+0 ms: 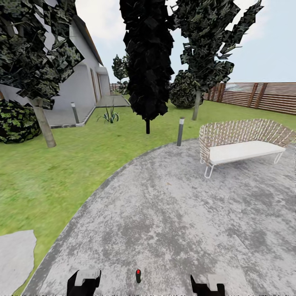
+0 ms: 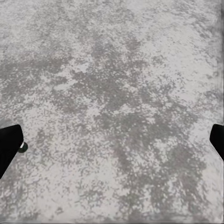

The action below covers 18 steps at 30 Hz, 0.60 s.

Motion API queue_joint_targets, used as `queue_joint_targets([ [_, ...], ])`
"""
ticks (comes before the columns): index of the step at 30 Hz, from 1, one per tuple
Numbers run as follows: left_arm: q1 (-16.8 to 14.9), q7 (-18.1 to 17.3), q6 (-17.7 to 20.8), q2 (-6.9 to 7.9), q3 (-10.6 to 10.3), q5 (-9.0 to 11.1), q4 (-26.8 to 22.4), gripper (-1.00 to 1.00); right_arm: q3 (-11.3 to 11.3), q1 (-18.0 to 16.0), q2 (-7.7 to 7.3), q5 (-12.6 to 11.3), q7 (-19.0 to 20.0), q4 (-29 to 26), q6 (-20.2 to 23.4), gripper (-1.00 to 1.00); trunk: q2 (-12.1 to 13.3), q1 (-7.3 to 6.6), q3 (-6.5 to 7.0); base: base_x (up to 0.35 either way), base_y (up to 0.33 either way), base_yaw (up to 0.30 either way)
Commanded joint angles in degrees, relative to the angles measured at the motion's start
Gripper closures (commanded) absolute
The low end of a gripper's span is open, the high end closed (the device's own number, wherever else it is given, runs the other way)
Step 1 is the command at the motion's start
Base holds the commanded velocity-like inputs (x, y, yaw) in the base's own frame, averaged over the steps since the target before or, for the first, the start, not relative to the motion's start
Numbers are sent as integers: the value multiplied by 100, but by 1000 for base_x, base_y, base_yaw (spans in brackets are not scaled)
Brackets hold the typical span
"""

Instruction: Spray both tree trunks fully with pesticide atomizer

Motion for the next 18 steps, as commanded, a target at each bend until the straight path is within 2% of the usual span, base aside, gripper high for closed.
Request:
queue_joint_targets([
  [1,0,0,0,0,0,2,0,-100,0,0,0,0,0,2,1,-100,0,0,0,-146,-269,0],
  [11,0,2,14,0,3,17,8,-100,16,-2,0,0,0,6,1,-100,0,0,0,-147,-268,18],
  [18,0,4,16,0,9,20,9,-100,17,-1,0,0,0,6,-1,-100,0,0,0,-135,-268,175],
])
